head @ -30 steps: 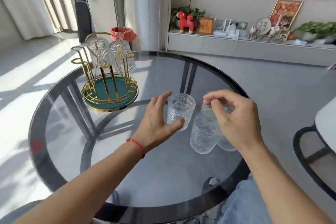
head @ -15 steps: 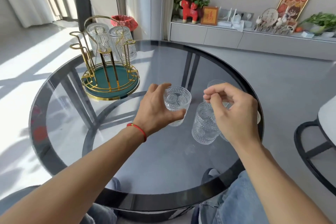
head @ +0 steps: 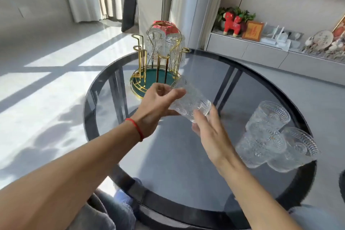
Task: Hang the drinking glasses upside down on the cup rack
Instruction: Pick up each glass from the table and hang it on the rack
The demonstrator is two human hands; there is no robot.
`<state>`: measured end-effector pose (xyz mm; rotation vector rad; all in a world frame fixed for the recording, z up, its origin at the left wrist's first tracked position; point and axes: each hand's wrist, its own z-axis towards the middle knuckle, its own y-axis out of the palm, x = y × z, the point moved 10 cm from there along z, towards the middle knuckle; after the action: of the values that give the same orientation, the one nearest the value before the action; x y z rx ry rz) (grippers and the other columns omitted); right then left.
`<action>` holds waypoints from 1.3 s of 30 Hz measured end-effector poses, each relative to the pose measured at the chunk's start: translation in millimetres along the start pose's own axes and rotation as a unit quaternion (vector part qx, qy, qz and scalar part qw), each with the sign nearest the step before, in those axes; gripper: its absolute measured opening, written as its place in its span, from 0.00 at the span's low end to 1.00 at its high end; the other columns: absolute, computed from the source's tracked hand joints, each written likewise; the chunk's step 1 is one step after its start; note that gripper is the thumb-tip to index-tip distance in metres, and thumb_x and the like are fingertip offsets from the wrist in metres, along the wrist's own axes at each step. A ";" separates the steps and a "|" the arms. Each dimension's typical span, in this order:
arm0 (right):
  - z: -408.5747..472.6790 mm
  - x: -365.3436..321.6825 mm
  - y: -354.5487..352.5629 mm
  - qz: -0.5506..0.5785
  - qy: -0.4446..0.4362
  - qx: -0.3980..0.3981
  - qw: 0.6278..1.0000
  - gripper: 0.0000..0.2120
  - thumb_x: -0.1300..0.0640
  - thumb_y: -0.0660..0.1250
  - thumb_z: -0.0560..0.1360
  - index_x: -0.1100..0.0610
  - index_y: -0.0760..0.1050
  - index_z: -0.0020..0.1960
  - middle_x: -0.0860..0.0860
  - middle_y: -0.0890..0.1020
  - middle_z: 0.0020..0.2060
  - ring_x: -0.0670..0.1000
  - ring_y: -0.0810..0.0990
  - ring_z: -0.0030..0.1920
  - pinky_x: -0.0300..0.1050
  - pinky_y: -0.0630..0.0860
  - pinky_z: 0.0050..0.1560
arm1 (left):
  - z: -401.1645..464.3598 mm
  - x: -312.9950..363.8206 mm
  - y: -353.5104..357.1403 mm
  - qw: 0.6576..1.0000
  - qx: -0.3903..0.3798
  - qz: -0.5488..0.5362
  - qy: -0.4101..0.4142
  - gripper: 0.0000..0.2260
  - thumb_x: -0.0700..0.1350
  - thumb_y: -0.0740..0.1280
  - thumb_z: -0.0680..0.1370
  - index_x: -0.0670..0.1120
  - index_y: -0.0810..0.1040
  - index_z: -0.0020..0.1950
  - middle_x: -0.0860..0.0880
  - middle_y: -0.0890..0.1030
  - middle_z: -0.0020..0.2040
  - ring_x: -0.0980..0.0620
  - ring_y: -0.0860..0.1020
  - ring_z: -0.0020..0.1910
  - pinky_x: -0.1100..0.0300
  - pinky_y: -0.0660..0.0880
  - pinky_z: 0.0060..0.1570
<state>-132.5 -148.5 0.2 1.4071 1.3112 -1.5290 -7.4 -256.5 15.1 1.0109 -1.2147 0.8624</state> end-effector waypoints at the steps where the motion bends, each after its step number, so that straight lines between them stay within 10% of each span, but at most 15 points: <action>1: 8.3 2.3 7.8 0.101 0.032 -0.015 0.994 0.15 0.47 0.60 0.85 0.43 0.67 0.72 0.46 0.78 0.64 0.58 0.83 0.62 0.57 0.79 0.67 | -1.5 -5.1 -2.0 1.000 -0.001 -0.022 -0.019 0.13 0.54 0.76 0.67 0.48 0.82 0.44 0.49 0.79 0.43 0.56 0.82 0.47 0.55 0.82 0.38; 4: 26.6 -1.9 13.9 0.235 0.049 -0.021 0.970 0.07 0.52 0.63 0.85 0.52 0.72 0.61 0.54 0.76 0.59 0.61 0.86 0.46 0.57 0.85 0.53 | -2.1 -17.1 -14.1 0.996 0.005 -0.066 -0.062 0.26 0.51 0.75 0.70 0.36 0.73 0.58 0.44 0.76 0.53 0.47 0.79 0.57 0.50 0.83 0.44; 13: 57.7 -82.7 -19.5 -0.002 -0.115 0.079 0.990 0.29 0.42 0.76 0.70 0.49 0.74 0.67 0.59 0.86 0.54 0.56 0.89 0.46 0.65 0.83 0.56 | 16.6 -17.8 -52.2 0.997 -0.008 -0.037 -0.072 0.20 0.58 0.58 0.81 0.46 0.83 0.56 0.43 0.84 0.56 0.42 0.81 0.57 0.46 0.79 0.57; 19: 73.3 -155.5 -2.0 -0.040 -0.230 0.095 0.968 0.23 0.39 0.76 0.70 0.41 0.75 0.62 0.52 0.86 0.50 0.47 0.88 0.44 0.42 0.84 0.38 | 28.4 -1.5 -69.4 0.910 0.046 0.399 0.099 0.23 0.47 0.68 0.77 0.48 0.71 0.72 0.46 0.74 0.71 0.47 0.66 0.70 0.48 0.67 0.70; 27: 120.4 -240.0 51.3 -0.147 -0.328 0.102 0.928 0.33 0.37 0.77 0.67 0.43 0.76 0.69 0.48 0.83 0.62 0.50 0.82 0.59 0.54 0.82 0.58 | 37.1 -46.1 -62.8 0.839 -0.056 0.535 0.079 0.36 0.57 0.64 0.78 0.56 0.48 0.81 0.49 0.59 0.81 0.47 0.50 0.80 0.36 0.58 0.75; 34: 179.7 -247.6 91.6 -0.286 -0.297 0.068 0.909 0.35 0.38 0.78 0.68 0.44 0.75 0.73 0.50 0.80 0.70 0.54 0.77 0.69 0.42 0.70 0.60 | 41.9 -48.8 -69.3 0.836 -0.043 0.540 0.091 0.34 0.59 0.60 0.78 0.56 0.49 0.81 0.50 0.61 0.80 0.49 0.52 0.79 0.41 0.58 0.75; 39: 203.6 -240.7 118.3 -0.385 -0.265 0.038 0.884 0.37 0.37 0.78 0.68 0.44 0.74 0.74 0.52 0.78 0.72 0.58 0.76 0.71 0.52 0.73 0.68 | 42.8 -50.4 -71.3 0.832 -0.043 0.544 0.104 0.34 0.59 0.60 0.78 0.56 0.50 0.81 0.51 0.61 0.80 0.49 0.52 0.79 0.42 0.59 0.75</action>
<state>-35.5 -409.9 189.0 0.3975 1.5248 -2.2806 37.0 -320.6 -43.1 0.0324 -1.6047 1.7135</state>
